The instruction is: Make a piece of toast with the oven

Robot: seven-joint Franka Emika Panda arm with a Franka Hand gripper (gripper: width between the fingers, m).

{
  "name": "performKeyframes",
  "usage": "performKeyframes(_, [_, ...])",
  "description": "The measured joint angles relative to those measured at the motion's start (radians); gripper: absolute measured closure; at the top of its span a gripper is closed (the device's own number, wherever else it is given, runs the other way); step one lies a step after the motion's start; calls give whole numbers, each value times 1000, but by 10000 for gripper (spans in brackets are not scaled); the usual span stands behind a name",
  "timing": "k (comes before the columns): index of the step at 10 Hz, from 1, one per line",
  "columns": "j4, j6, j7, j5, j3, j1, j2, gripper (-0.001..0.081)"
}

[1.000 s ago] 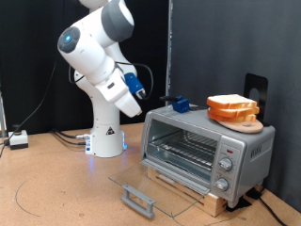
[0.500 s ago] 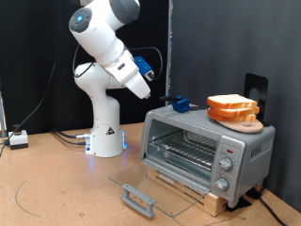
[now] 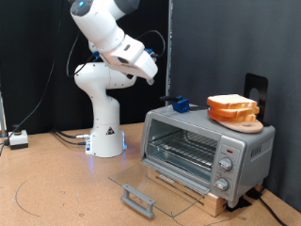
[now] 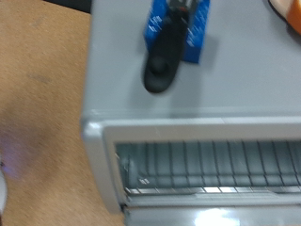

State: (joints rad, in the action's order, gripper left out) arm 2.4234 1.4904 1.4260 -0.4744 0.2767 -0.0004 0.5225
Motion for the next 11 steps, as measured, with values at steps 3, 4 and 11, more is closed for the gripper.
performKeyframes(3, [5,-20,1,7,-6,2,23,-3])
performKeyframes(4, [5,-21,1,7,-26,9,29,-3])
performKeyframes(11, [104,4,-198,-102,-232,33,144,-3])
